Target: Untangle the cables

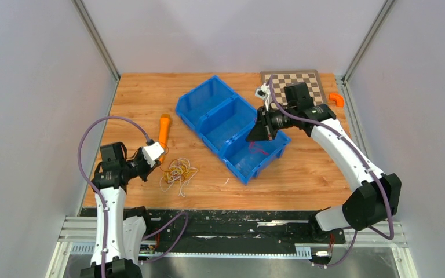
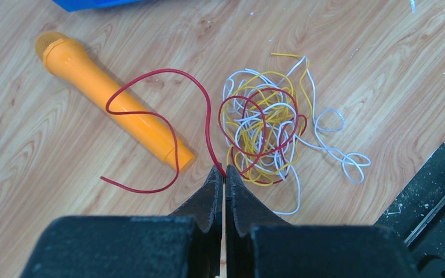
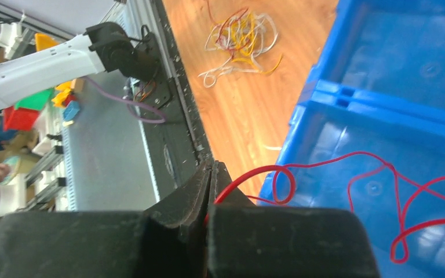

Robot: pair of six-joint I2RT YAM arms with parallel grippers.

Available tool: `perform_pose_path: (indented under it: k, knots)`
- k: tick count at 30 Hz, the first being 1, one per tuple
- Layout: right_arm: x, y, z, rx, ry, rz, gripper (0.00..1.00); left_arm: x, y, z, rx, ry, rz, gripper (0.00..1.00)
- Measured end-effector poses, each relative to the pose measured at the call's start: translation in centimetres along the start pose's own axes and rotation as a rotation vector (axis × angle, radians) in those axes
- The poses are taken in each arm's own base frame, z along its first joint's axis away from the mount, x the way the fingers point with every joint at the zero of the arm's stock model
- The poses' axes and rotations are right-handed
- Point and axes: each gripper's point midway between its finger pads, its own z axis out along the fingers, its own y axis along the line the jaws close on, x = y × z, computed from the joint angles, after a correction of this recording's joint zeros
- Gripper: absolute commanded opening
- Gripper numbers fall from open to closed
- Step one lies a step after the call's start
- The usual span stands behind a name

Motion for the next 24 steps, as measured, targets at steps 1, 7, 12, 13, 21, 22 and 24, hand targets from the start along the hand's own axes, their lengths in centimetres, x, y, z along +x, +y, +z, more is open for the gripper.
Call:
perform_pose_path:
  k: [1, 7, 12, 13, 21, 22, 24]
  knots:
    - [0.7, 0.1, 0.5, -0.015, 0.013, 0.024, 0.00, 0.0, 0.1, 0.0, -0.002, -0.001, 0.001, 0.00]
    - [3.7, -0.8, 1.7, -0.024, 0.052, 0.144, 0.00, -0.1, 0.2, 0.0, -0.008, -0.005, 0.003, 0.00]
    - [4.1, -2.4, 2.1, 0.035, 0.052, 0.167, 0.00, -0.1, 0.3, 0.1, -0.005, -0.004, 0.000, 0.00]
    - [4.0, -3.0, 2.2, 0.053, 0.053, 0.168, 0.02, -0.1, 0.3, 0.1, -0.003, -0.005, -0.002, 0.00]
    - [6.6, -11.3, 3.9, 0.235, 0.161, 0.269, 0.54, -0.1, 0.2, 0.2, 0.003, -0.006, -0.007, 0.00]
    - [7.4, -11.8, 3.8, 0.255, 0.186, 0.286, 0.62, -0.1, 0.2, 0.2, 0.003, -0.007, -0.008, 0.00]
    - [8.4, -12.4, 3.4, 0.293, 0.222, 0.310, 0.73, -0.1, 0.2, 0.2, 0.004, -0.009, -0.010, 0.00]
